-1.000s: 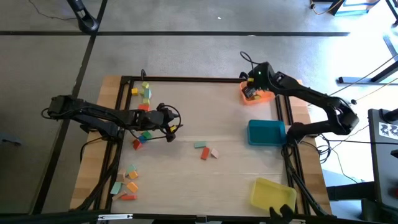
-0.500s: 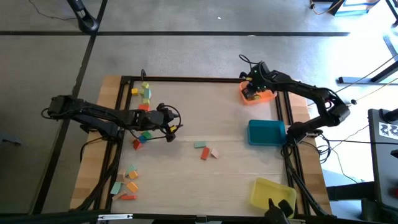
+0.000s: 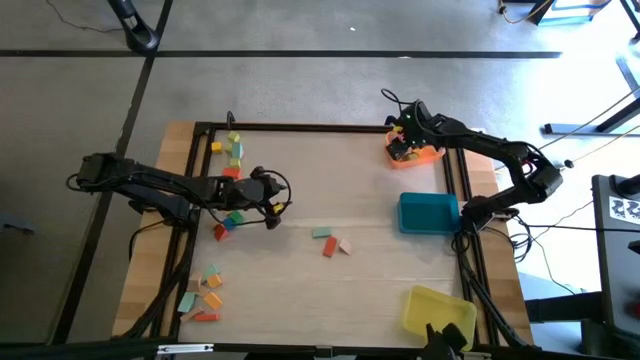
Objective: Sort blocks by size
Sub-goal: Put the green cube block into the orange bin
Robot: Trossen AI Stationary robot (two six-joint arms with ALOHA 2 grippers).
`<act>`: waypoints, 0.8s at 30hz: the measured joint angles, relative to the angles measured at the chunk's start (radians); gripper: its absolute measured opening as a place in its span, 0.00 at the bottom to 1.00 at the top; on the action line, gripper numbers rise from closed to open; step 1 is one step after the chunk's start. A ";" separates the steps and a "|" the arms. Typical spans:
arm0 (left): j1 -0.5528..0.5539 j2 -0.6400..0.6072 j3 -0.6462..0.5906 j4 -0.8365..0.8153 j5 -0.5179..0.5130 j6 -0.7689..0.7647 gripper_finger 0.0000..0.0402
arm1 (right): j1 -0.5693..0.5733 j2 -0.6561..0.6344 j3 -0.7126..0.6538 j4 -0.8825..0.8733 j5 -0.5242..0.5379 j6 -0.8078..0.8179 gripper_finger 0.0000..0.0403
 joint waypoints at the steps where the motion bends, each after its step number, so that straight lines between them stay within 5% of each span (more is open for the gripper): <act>1: 0.000 -0.002 0.000 -0.014 0.000 -0.008 0.56 | 0.019 -0.015 0.000 0.001 0.003 0.000 0.64; 11: 0.000 -0.136 0.001 -0.286 0.001 -0.160 0.56 | 0.317 -0.170 0.000 0.014 0.005 0.005 0.59; 24: -0.036 -0.201 0.001 -0.647 0.071 -0.503 0.56 | 0.553 -0.174 -0.064 0.133 0.011 0.003 0.58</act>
